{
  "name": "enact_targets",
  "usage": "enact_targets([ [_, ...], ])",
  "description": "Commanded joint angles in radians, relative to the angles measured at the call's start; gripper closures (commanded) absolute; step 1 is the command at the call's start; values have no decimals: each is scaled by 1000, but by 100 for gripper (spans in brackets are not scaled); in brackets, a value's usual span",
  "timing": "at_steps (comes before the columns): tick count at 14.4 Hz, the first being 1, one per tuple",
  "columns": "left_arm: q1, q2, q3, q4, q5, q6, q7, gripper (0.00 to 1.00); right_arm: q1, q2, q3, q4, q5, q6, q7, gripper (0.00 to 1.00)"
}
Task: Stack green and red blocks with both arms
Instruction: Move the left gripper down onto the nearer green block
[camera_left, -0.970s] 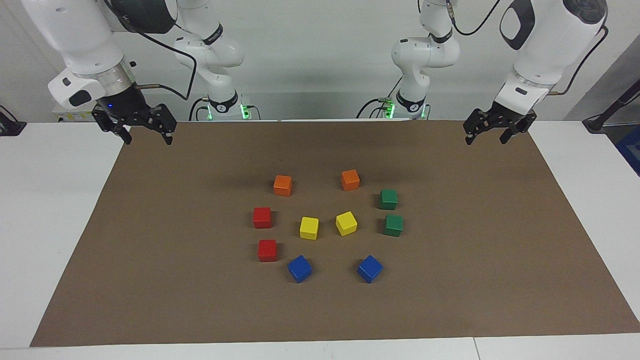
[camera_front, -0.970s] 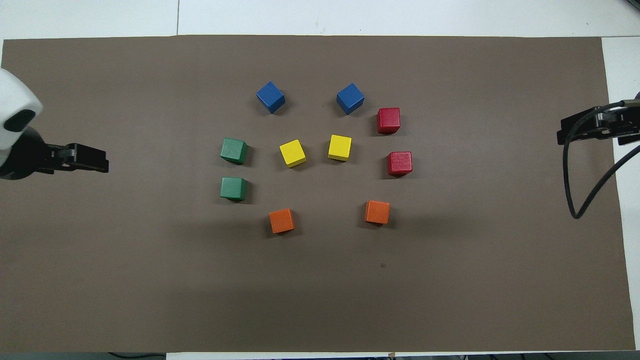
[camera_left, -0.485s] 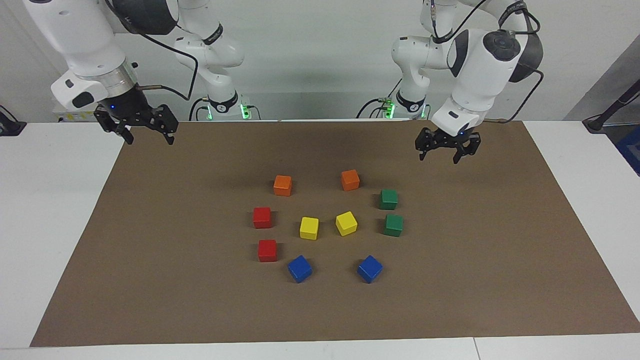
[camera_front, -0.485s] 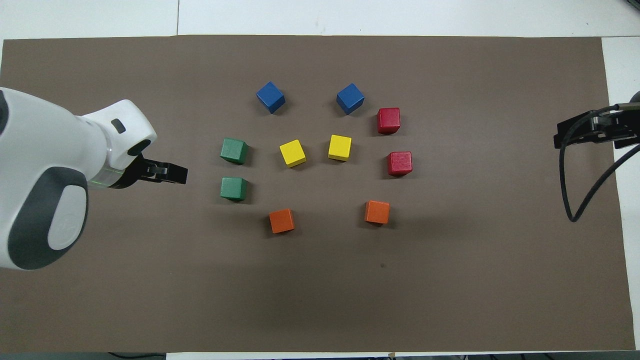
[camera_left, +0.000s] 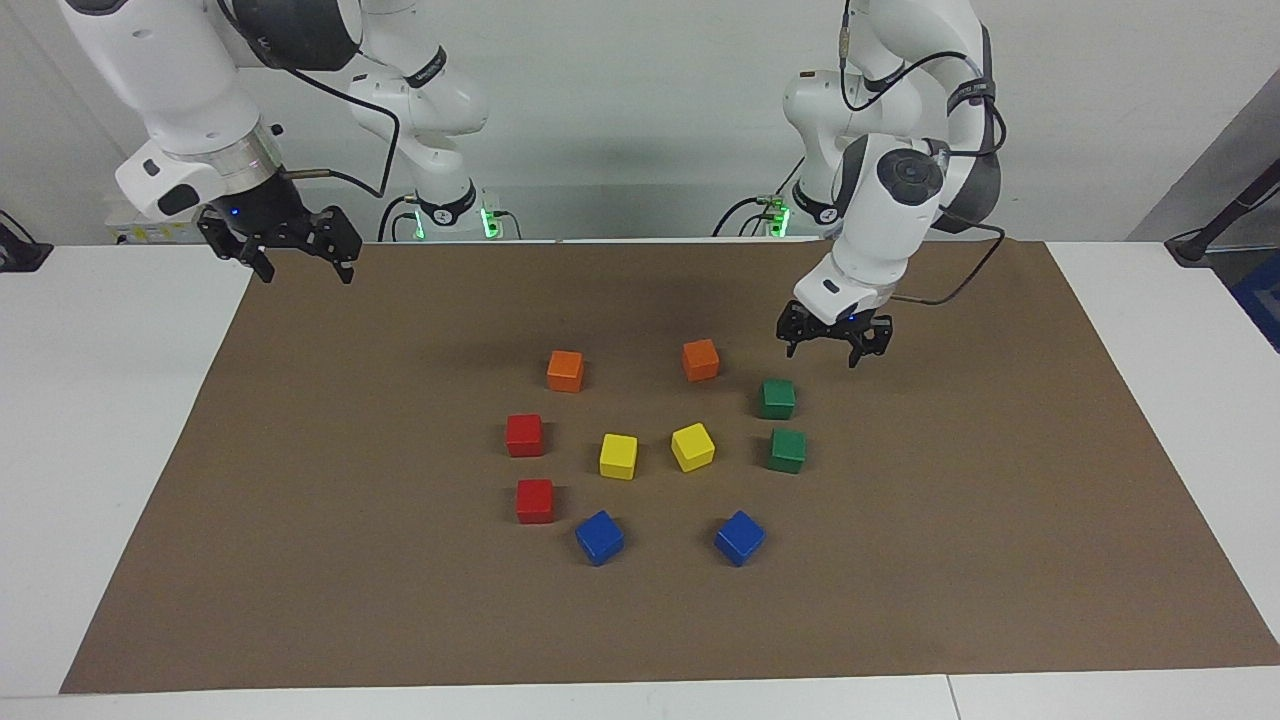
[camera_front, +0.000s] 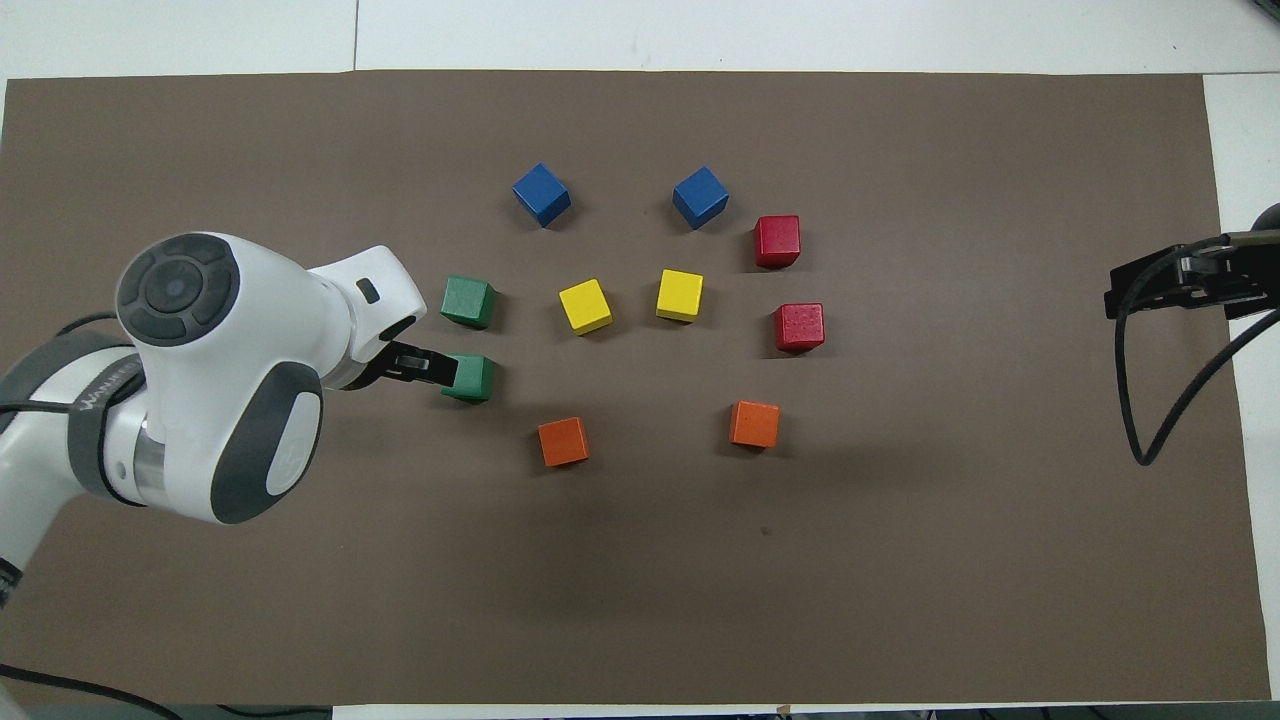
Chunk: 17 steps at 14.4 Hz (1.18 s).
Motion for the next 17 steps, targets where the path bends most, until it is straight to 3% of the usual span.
enact_targets([
  [1, -33, 17, 15, -52, -15, 77, -10, 0, -15, -41, 5, -61, -9, 35, -31, 0],
  [8, -69, 92, 17, -55, -15, 169, -34, 0, -19, -41, 6, -72, -10, 45, -16, 0],
  [13, -76, 163, 17, -42, -15, 219, -36, 0, 30, -55, 20, -200, 3, 224, 61, 0],
  [17, -79, 192, 17, -40, -15, 236, -34, 0, 96, 6, 20, -228, 4, 327, 176, 0],
])
